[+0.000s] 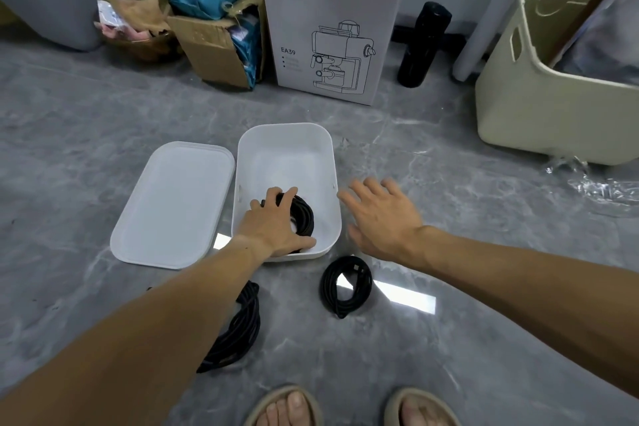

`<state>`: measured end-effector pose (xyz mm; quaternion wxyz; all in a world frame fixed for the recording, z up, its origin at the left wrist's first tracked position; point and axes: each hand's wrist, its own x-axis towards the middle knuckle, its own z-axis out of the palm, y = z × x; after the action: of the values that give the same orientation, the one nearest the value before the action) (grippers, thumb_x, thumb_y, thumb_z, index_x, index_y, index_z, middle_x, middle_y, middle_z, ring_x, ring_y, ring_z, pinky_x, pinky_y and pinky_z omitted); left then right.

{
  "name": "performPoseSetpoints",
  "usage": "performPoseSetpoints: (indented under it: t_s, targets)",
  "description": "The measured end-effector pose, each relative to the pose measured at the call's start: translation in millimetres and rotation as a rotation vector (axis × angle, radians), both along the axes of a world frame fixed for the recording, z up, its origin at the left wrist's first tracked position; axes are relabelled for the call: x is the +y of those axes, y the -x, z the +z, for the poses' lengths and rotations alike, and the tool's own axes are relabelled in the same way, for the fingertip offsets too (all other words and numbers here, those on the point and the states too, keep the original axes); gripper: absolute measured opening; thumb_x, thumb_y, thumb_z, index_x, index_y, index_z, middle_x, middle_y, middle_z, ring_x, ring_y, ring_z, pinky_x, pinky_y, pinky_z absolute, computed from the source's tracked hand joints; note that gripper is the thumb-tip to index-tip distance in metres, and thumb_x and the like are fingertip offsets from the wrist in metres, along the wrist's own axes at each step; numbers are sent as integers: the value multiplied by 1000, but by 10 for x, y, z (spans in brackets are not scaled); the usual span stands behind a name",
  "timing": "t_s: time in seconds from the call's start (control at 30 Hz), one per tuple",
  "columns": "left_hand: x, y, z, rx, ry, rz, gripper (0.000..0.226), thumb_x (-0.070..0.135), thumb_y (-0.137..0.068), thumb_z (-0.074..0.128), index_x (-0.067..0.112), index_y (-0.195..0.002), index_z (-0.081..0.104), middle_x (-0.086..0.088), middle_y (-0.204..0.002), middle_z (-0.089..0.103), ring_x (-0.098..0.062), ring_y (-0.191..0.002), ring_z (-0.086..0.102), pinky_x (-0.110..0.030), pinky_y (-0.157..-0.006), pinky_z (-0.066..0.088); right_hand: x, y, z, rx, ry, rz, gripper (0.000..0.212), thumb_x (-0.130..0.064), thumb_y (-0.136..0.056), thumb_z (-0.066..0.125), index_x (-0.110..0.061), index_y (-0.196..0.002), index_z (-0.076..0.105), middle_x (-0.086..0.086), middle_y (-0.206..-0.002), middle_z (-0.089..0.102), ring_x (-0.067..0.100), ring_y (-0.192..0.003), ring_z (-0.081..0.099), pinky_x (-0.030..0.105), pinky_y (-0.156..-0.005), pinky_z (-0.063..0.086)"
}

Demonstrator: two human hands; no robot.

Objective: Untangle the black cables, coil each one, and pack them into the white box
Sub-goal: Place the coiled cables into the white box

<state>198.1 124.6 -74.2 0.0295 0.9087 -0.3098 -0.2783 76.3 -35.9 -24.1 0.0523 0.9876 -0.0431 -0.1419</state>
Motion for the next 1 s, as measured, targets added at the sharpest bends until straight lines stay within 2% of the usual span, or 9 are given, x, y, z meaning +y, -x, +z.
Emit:
performPoseSetpoints:
  t_s: [0.13,0.2,0.4,0.5,0.67,0.77,0.87,0.9,1.0]
  targets:
    - [76,2,115,-146,133,-8,92,75,-78,54,34,-153,22,4,-159,21,-26,-144,25,-38,-117,18,14,4,9,5,-4,19,49,-33,-97,43,-18,-143,30,4,-136,41,27,-125,40,41,-107,30]
    - [179,-25,182,-182,231,50,86,77,-79,48,32,-151,32,4,-157,29,-23,-145,26,-37,-119,14,15,1,10,-1,-6,33,48,-33,-97,44,-18,-141,31,4,-136,41,27,-124,41,40,-106,31]
    - [660,-142,331,-189,380,164,57,53,-93,55,24,-142,47,4,-149,40,-21,-134,41,-37,-116,26,47,-10,-25,-4,-9,54,46,-32,-96,43,-18,-139,35,4,-136,42,27,-122,43,41,-104,34]
    - [810,-134,358,-214,377,140,46,40,-96,56,21,-137,53,3,-145,45,-19,-129,45,-35,-110,32,96,-21,-47,15,-36,68,45,-30,-95,44,-18,-138,37,5,-145,37,27,-126,41,40,-105,34]
    - [838,-86,332,-100,361,219,38,25,-96,54,20,-134,56,1,-140,48,-18,-126,48,-31,-105,37,187,6,-94,93,-96,103,46,-22,-96,43,-18,-142,39,6,-154,28,26,-136,33,37,-109,31]
    - [823,-69,321,-23,303,270,39,17,-95,53,18,-134,57,-5,-120,60,-23,-117,56,-32,-103,40,195,41,-139,128,-114,117,40,-24,-99,40,-19,-138,47,5,-149,35,25,-134,36,38,-107,32]
    - [831,-27,337,2,281,306,43,16,-94,52,18,-137,56,1,-93,59,-26,-109,59,-35,-101,43,197,88,-192,136,-130,145,32,-28,-103,36,-20,-127,55,2,-137,44,24,-126,43,38,-101,36]
    - [834,-6,341,5,286,309,44,15,-94,52,18,-138,56,1,-90,60,-26,-108,59,-35,-101,43,197,101,-211,138,-145,148,31,-29,-104,35,-19,-124,56,2,-132,46,24,-123,44,37,-100,37]
    - [846,79,347,8,299,303,46,14,-95,51,18,-140,55,-5,-101,67,-26,-111,59,-34,-102,43,210,159,-251,151,-196,153,31,-28,-106,33,-17,-118,59,3,-123,50,24,-115,47,36,-97,37]
